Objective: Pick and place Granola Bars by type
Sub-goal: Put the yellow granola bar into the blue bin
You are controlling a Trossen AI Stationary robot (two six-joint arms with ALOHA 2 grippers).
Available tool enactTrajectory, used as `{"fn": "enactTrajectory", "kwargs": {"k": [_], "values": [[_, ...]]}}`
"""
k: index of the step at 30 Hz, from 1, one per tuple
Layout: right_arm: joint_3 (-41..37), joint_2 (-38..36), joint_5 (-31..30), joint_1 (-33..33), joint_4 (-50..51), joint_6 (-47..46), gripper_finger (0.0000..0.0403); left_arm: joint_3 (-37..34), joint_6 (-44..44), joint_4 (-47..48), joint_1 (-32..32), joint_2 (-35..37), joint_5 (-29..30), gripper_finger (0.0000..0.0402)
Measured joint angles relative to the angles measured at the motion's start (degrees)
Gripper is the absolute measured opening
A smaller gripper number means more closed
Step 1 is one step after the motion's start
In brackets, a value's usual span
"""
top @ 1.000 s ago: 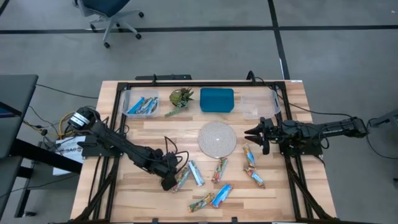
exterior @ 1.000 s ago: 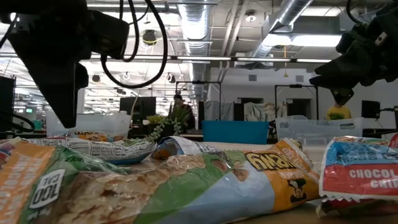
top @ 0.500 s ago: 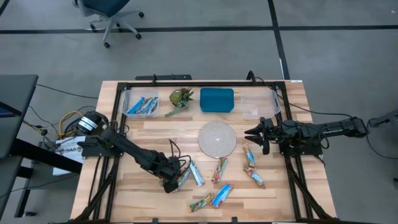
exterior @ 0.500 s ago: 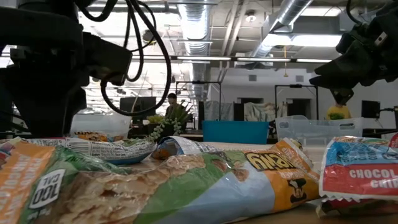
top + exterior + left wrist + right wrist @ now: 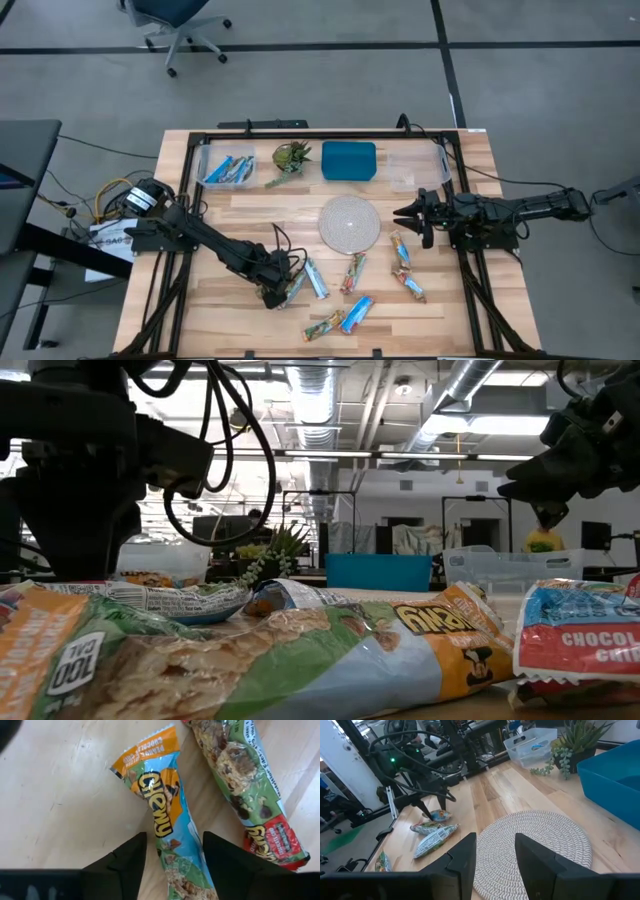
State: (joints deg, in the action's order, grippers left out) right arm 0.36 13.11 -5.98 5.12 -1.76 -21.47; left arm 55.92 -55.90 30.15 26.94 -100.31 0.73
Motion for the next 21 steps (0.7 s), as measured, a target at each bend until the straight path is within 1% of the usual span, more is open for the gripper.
{"fn": "enactTrajectory", "kwargs": {"k": [7,10,16,21], "values": [[-0.02,0.00,0.00,0.01,0.01,0.01,0.0127,-0.03,-0.16,0.32,-0.10,-0.04,0.20,0.0136],[0.00,0.00,0.00,-0.01,0.00,0.02,0.0127,-0.04,-0.18,0.33,-0.11,-0.04,0.22,0.0122],[-0.01,0.00,0.00,0.01,0.00,0.00,0.0127,0.22,-0.29,-0.54,-0.71,0.15,-0.45,0.0113],[-0.02,0.01,0.00,0.01,0.00,0.01,0.0127,1.18,-0.01,-0.91,-1.54,0.96,0.54,0.0113]]}}
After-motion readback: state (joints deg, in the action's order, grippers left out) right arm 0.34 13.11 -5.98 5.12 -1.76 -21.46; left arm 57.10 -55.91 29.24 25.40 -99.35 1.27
